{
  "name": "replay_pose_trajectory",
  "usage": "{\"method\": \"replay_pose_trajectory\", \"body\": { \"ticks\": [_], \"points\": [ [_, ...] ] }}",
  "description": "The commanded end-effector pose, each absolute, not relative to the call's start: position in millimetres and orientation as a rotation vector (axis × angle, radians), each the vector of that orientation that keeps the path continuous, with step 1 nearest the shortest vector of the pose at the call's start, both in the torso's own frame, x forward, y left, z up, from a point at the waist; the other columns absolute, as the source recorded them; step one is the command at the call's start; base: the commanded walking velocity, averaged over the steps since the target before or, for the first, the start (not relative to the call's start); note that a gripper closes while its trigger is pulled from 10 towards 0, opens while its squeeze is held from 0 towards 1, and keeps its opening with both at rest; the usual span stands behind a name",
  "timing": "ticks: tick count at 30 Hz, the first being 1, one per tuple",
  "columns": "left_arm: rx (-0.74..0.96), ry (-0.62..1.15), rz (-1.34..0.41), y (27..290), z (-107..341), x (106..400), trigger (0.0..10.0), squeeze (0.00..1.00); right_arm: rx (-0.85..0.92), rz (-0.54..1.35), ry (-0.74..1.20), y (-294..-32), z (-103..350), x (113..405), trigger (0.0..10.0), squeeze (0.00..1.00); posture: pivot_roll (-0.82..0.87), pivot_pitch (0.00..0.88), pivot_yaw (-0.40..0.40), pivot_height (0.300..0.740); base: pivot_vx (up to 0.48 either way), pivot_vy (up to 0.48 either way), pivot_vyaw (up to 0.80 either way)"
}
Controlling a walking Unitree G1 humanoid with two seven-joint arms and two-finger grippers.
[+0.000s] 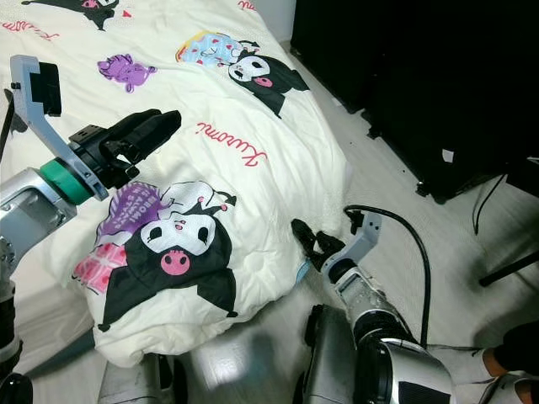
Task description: Clean up the room
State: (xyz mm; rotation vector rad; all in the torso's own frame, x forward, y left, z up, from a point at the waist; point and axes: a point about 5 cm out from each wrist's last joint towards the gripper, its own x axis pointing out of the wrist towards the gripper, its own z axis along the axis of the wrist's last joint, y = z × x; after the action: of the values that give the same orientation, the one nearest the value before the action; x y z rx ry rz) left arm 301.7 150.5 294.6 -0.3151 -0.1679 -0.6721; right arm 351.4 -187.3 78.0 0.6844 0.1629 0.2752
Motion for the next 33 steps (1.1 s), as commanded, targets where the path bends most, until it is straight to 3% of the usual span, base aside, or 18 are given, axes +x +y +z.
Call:
{"method": "replay_pose_trajectory", "body": {
  "ticks": [1,2,3,12,13,14,15,20,21,33],
  "points": [
    [-0.312,-0.154,-0.675,150,291,299,10.0,0.00,0.738,0.209,0.206,-184,55,337,0.0,1.00,0.30,0.297,0.088,0.505,0.000,0.000,0.00],
    [-0.309,-0.149,-0.683,149,291,299,10.0,0.00,0.758,0.164,0.224,-182,43,329,0.0,0.56,0.30,0.297,0.088,0.505,0.000,0.000,0.00],
    [-0.306,-0.146,-0.689,149,291,299,10.0,0.00,0.774,0.125,0.241,-182,34,322,0.0,0.00,0.30,0.300,0.107,0.505,0.000,0.000,0.00],
    [-0.306,-0.140,-0.698,147,292,301,10.0,0.00,0.793,0.021,0.316,-184,11,303,0.0,0.00,0.30,0.296,0.112,0.505,0.000,0.000,0.00],
    [-0.306,-0.138,-0.699,147,292,300,10.0,0.00,0.802,0.004,0.330,-184,7,300,3.6,0.00,0.30,0.296,0.112,0.505,0.000,0.000,0.00],
    [-0.306,-0.138,-0.699,147,292,300,10.0,0.00,0.802,0.004,0.330,-184,7,300,3.6,0.00,0.30,0.296,0.112,0.505,0.000,0.000,0.00],
    [-0.305,-0.136,-0.699,146,291,300,10.0,0.00,0.817,0.000,0.324,-183,6,299,10.0,0.00,0.30,0.300,0.112,0.505,0.000,0.000,0.00],
    [-0.300,-0.132,-0.698,147,292,299,10.0,0.00,0.840,0.036,0.250,-185,16,306,10.0,0.00,0.31,0.301,0.120,0.505,0.000,0.000,0.00],
    [-0.299,-0.131,-0.698,148,293,299,10.0,0.00,0.842,0.052,0.242,-186,18,307,10.0,1.00,0.32,0.301,0.125,0.505,0.000,0.000,0.00],
    [-0.275,-0.124,-0.697,152,297,296,10.0,0.00,0.805,0.101,0.254,-191,25,313,10.0,1.00,0.37,0.305,0.147,0.505,0.000,0.000,0.00]
  ]
}}
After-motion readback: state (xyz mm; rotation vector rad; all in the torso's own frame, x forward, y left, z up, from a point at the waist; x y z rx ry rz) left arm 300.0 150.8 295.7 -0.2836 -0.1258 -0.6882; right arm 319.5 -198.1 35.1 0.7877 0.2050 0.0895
